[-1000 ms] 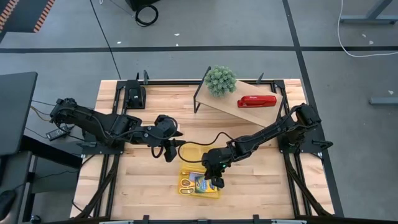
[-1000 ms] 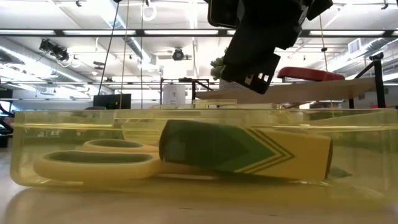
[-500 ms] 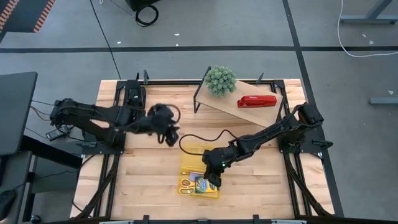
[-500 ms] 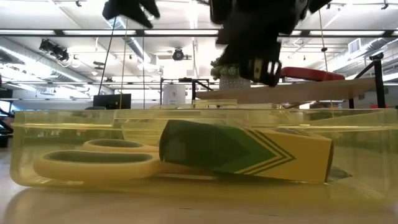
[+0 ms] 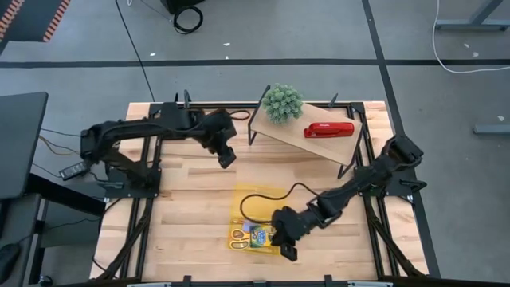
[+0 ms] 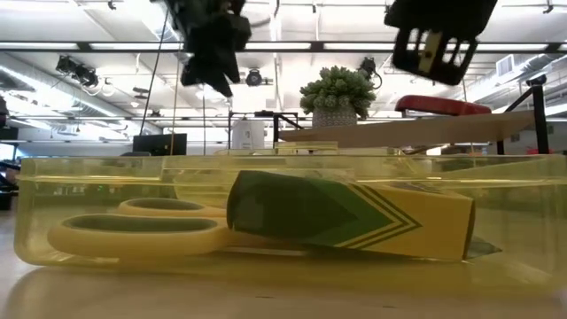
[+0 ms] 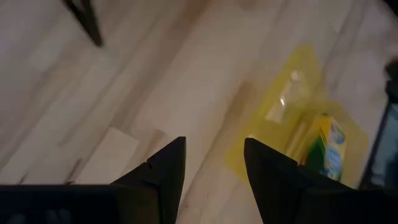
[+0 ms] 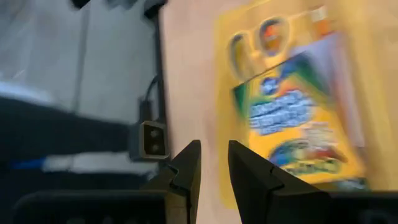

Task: Pack school essentials
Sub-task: Close the supply box

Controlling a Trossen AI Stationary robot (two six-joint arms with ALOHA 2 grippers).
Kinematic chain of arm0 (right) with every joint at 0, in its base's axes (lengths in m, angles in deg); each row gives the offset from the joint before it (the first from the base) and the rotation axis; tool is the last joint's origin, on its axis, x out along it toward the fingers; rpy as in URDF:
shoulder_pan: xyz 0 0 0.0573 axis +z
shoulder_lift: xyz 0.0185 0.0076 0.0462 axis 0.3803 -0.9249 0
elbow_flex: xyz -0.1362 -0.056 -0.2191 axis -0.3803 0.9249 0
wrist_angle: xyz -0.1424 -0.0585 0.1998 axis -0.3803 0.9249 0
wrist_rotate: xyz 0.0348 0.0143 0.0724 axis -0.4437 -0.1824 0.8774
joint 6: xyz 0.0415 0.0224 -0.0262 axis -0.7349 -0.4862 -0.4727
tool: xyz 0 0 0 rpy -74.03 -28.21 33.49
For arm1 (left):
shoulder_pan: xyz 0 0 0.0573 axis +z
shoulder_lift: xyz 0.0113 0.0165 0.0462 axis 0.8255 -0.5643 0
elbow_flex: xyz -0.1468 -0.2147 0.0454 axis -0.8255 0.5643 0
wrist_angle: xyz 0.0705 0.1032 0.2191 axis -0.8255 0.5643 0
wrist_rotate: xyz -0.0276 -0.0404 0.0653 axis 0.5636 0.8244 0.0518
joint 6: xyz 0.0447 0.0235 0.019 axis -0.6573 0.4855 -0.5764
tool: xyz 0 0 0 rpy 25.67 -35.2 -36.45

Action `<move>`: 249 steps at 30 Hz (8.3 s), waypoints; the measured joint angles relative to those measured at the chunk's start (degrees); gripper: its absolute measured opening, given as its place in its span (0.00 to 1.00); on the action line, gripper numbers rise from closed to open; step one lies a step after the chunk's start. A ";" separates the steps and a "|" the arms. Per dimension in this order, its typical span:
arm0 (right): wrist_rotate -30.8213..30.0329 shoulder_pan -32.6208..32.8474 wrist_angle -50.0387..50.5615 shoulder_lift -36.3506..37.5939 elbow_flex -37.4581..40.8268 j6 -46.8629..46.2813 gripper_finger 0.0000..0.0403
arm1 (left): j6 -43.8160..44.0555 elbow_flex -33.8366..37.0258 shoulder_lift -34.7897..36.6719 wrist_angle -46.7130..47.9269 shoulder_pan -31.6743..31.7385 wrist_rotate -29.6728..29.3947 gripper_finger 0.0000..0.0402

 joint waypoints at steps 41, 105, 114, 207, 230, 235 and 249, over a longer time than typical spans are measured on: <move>-23.74 12.57 15.61 6.60 -0.02 -19.57 0.22 | 22.98 0.07 -24.41 -5.02 -1.80 16.35 0.43; -11.42 7.85 -3.11 -19.17 -7.48 -13.05 0.02 | 26.01 0.04 -25.57 -7.64 -5.31 25.93 0.43; -12.47 6.66 -0.04 -19.14 -7.41 -17.03 0.01 | 25.96 0.04 -25.57 -7.62 -5.48 30.43 0.43; -30.82 -1.53 5.66 -7.17 -7.22 -6.96 0.01 | 24.10 0.06 -25.34 -9.58 -8.23 27.44 0.43; -31.41 -1.10 5.40 -7.17 -0.50 -15.29 0.01 | 23.34 0.04 -18.40 -10.37 -6.05 23.96 0.43; -32.79 -1.57 5.14 -7.17 -0.50 -14.33 0.01 | 23.37 0.04 -17.86 -10.07 -6.33 23.54 0.43; -32.98 -2.42 -7.45 -6.79 9.44 -17.16 0.01 | 23.63 0.02 -17.86 -10.00 -9.23 23.56 0.43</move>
